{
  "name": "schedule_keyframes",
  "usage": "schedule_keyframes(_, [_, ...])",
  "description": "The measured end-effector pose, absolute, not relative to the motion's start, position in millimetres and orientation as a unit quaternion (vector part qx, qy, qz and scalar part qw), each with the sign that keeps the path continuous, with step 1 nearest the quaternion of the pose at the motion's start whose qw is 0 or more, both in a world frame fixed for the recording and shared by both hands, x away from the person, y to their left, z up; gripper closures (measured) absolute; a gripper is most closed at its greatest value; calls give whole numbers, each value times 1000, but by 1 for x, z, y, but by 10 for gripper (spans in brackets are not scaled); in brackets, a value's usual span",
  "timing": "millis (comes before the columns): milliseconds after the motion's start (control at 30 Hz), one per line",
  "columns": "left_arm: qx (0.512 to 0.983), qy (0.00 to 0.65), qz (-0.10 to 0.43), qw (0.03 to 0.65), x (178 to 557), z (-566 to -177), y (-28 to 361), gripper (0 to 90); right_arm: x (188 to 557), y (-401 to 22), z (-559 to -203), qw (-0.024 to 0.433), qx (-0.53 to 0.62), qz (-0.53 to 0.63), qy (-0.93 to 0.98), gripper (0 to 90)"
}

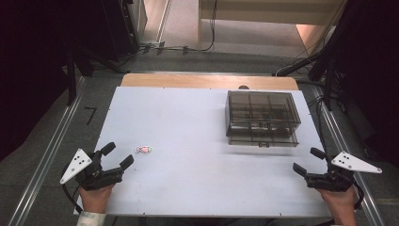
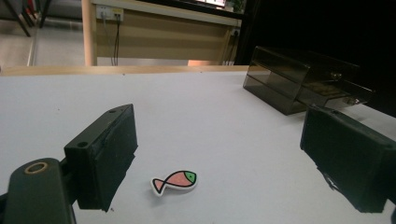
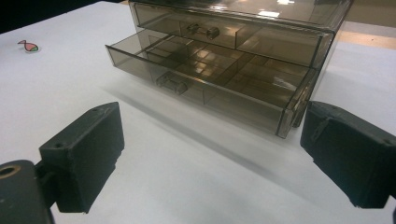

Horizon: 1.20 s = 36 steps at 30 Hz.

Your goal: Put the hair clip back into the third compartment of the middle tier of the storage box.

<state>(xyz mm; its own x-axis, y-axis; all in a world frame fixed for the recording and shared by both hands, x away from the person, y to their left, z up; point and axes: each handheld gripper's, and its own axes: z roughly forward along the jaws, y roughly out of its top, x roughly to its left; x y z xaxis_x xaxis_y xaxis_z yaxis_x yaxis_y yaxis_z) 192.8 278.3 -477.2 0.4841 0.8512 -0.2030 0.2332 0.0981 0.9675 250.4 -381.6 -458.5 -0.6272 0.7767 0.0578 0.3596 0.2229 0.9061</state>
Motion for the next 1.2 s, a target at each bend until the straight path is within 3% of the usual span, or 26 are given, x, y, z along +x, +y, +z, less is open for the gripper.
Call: schedule_keyframes(1200, [628,453,259,578,204,-467,275,132,251,-383,-458,207,378,500,751,47])
